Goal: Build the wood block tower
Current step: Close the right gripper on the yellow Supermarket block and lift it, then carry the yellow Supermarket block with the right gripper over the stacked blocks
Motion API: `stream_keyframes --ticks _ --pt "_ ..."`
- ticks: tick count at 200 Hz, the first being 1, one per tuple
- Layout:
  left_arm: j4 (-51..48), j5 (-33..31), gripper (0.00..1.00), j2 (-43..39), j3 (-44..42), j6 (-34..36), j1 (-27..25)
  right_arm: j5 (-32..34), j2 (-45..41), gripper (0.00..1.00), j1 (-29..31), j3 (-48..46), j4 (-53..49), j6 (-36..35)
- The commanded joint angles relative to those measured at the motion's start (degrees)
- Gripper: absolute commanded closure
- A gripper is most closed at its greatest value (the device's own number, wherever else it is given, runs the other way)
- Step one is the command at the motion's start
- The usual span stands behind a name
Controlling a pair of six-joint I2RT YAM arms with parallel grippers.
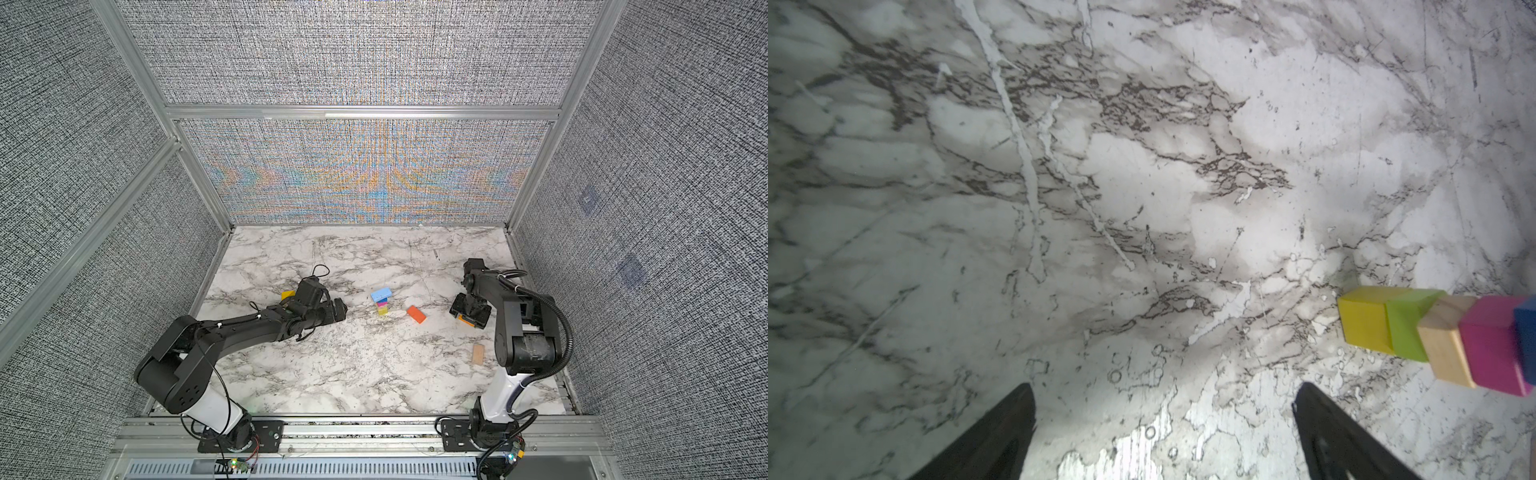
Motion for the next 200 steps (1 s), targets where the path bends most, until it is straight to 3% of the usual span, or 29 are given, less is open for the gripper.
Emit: stream_keyframes --ticks 1,53,130,200 --pt "-0.2 0.0 0.02 0.1 0.3 0.2 0.1 -0.3 0.6 0.34 0.0 0.1 0.7 -1.2" --pt "-0.2 0.2 0.02 0.2 0.5 0.1 0.1 -1.9 0.2 0.50 0.0 0.4 0.3 -2.2" --pt "-2.5 0.2 0.02 -2.7 0.2 -0.5 0.0 -3.4 -3.4 0.53 1.7 3.1 -3.9 -5.1" --pt "-7.3 -0.4 0.02 -8.6 -1.1 -1.0 0.0 -6.9 -8.0 0.53 7.1 9.5 -11.3 -10.5"
